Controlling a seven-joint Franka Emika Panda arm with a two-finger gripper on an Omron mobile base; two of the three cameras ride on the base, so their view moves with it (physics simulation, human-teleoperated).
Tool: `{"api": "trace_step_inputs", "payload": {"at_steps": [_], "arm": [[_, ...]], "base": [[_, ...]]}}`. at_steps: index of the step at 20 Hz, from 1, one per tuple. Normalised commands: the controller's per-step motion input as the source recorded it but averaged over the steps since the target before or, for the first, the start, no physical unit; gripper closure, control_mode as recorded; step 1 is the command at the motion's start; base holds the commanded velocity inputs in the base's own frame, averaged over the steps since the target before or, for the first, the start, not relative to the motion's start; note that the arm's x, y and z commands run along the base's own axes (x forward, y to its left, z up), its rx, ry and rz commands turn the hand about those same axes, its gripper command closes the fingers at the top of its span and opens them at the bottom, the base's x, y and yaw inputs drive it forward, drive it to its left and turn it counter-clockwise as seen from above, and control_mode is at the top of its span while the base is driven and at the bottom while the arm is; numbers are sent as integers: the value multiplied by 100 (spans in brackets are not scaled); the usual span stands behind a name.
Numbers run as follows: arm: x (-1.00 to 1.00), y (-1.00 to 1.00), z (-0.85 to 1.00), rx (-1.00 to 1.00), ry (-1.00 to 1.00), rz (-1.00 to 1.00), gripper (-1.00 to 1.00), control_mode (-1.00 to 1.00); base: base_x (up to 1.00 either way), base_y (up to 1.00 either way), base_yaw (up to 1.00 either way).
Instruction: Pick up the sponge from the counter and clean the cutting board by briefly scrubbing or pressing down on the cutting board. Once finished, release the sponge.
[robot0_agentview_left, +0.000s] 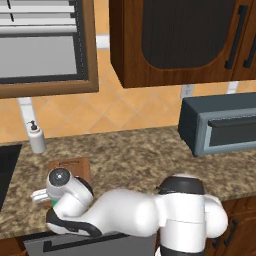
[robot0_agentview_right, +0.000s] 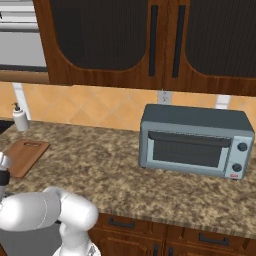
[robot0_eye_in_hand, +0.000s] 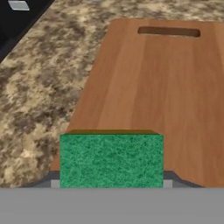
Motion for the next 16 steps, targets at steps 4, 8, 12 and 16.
{"api": "trace_step_inputs", "payload": {"at_steps": [4, 8, 12, 16], "arm": [[4, 0, -48, 0, -7, 0, 100, -100], [14, 0, -17, 0, 0, 0, 100, -100], [17, 0, 0, 0, 10, 0, 100, -100], [16, 0, 0, 0, 9, 0, 100, -100]], "base": [[0, 0, 0], [0, 0, 0], [0, 0, 0], [0, 0, 0]]}}
